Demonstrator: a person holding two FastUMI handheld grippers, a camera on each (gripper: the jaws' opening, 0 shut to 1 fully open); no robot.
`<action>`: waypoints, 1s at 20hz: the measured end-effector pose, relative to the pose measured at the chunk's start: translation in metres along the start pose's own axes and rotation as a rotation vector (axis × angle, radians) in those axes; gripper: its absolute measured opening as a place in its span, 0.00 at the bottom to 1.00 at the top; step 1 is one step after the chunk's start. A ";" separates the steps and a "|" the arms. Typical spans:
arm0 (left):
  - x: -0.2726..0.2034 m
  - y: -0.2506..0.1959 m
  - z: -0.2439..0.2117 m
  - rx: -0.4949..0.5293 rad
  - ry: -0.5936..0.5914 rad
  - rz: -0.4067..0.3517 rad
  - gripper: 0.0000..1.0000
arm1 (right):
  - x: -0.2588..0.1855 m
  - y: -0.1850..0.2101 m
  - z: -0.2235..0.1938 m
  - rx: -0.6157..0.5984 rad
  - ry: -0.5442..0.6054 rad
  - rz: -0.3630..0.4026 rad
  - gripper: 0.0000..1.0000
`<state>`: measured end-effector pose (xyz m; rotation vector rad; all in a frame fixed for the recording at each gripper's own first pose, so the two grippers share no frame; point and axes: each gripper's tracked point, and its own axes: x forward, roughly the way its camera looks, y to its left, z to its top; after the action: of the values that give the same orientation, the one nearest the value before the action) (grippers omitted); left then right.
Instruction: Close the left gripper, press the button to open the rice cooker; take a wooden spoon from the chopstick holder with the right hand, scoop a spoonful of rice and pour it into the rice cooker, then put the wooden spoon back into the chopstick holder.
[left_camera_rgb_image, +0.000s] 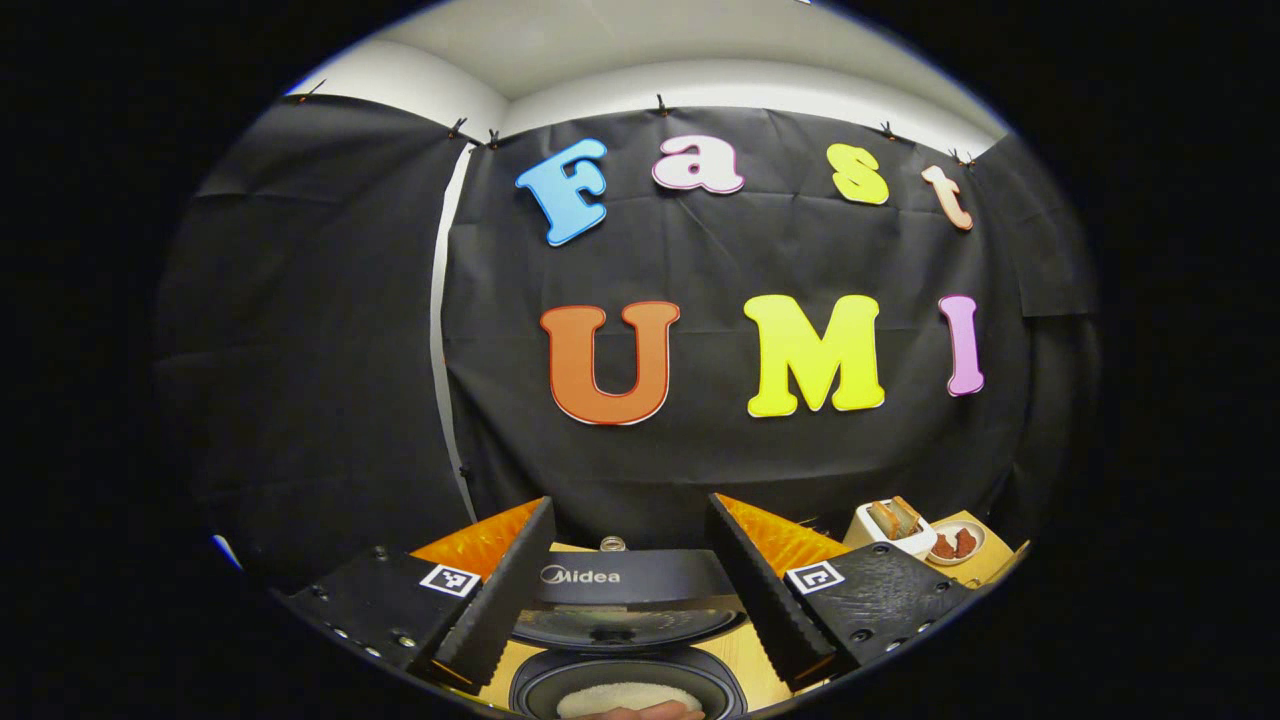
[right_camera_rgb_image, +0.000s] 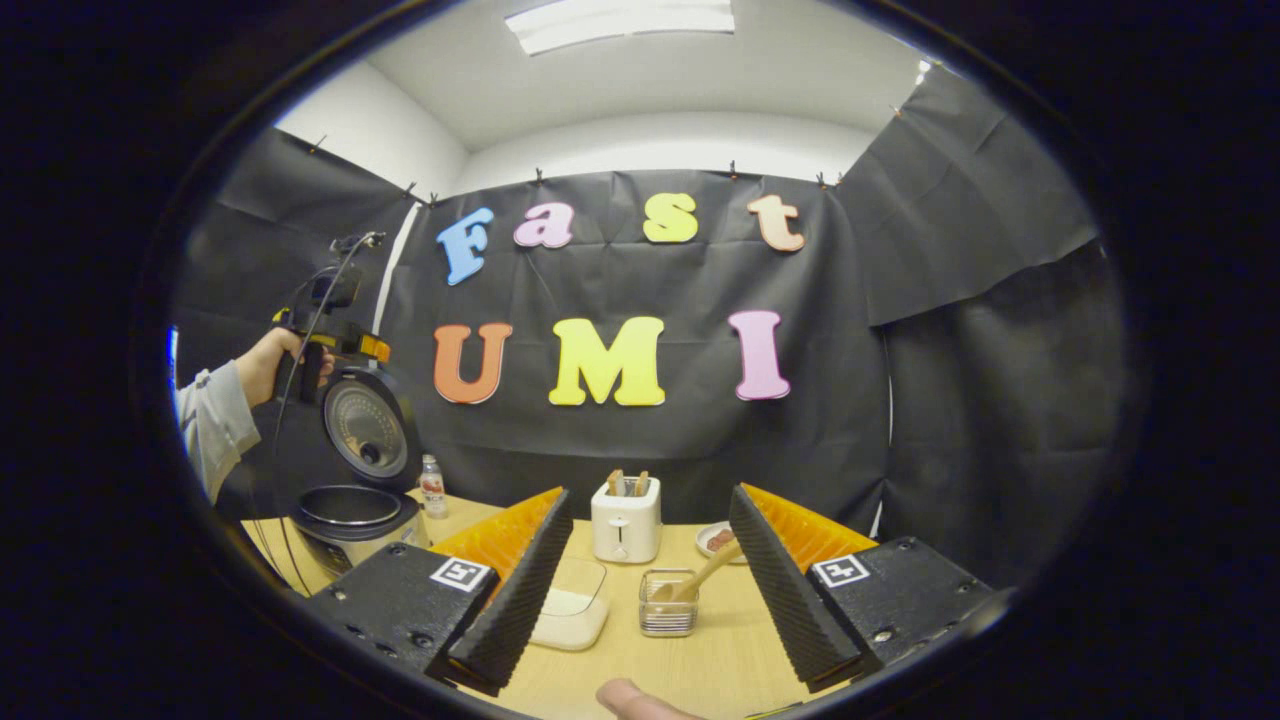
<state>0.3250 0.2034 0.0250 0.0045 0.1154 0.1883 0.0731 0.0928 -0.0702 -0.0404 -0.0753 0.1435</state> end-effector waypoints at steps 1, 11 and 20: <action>0.005 0.001 -0.006 -0.022 0.026 -0.001 0.96 | 0.001 -0.001 -0.002 0.002 0.005 0.000 1.00; -0.028 0.014 -0.030 -0.005 0.156 0.044 0.95 | -0.023 0.009 -0.008 0.022 0.039 0.031 1.00; -0.099 0.003 -0.090 -0.009 0.230 0.048 0.95 | -0.064 0.042 -0.002 0.041 0.045 0.099 1.00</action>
<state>0.2171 0.1875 -0.0531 -0.0233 0.3436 0.2368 0.0045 0.1254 -0.0784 -0.0067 -0.0250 0.2429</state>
